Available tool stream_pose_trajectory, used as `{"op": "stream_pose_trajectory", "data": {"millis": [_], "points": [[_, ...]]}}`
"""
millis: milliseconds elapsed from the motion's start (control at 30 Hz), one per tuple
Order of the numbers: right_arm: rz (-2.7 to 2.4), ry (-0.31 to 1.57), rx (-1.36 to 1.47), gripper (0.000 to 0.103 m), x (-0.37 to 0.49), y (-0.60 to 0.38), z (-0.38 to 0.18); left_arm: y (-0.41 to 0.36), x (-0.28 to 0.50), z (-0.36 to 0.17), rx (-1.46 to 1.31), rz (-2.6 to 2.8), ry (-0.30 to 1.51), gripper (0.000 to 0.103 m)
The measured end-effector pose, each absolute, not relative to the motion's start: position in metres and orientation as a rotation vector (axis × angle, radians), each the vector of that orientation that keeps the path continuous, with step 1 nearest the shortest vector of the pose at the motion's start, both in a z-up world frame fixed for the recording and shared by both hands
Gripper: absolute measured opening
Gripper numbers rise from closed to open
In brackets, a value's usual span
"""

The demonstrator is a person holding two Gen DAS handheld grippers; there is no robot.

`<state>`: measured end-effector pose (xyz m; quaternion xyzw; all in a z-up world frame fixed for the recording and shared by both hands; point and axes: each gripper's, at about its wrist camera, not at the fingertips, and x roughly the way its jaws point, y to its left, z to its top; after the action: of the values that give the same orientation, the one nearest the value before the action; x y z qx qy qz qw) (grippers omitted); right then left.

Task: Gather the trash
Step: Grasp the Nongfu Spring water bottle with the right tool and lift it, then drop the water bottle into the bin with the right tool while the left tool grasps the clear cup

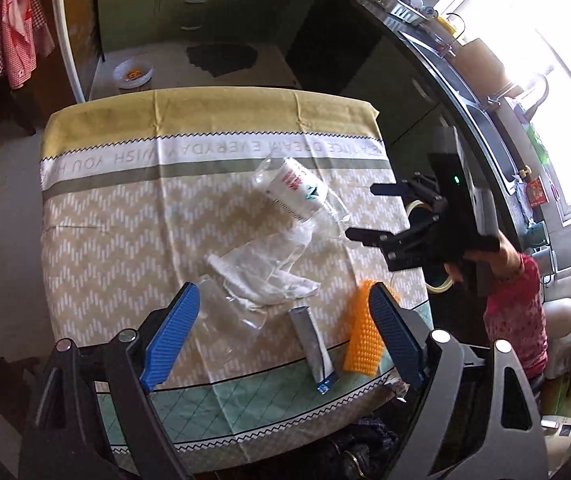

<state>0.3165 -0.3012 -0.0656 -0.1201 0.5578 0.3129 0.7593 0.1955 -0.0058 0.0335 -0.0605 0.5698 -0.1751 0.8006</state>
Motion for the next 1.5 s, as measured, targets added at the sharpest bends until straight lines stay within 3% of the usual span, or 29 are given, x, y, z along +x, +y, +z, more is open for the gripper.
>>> {"op": "stream_pose_trajectory", "data": {"millis": [233,467,767,1133,1500], "points": [[0.704,1.347,-0.317,0.087,0.358,-0.258,-0.095,0.011,0.179,0.019,-0.13,-0.404,1.243,0.082],[0.667,1.399,-0.324,0.067,0.368,-0.241,-0.122,0.01,0.175,0.008,-0.12,-0.433,1.262,0.082],[0.628,1.319,-0.21,0.066,0.354,-0.269,-0.093,0.012,0.179,-0.013,-0.147,-0.376,1.331,0.082],[0.378,1.285,-0.107,0.066,0.294,-0.43,-0.07,-0.002,0.204,-0.086,-0.232,-0.13,1.544,0.082],[0.067,1.338,-0.053,0.066,0.252,-0.578,-0.135,-0.008,0.224,-0.128,-0.236,0.032,1.656,0.085]]}}
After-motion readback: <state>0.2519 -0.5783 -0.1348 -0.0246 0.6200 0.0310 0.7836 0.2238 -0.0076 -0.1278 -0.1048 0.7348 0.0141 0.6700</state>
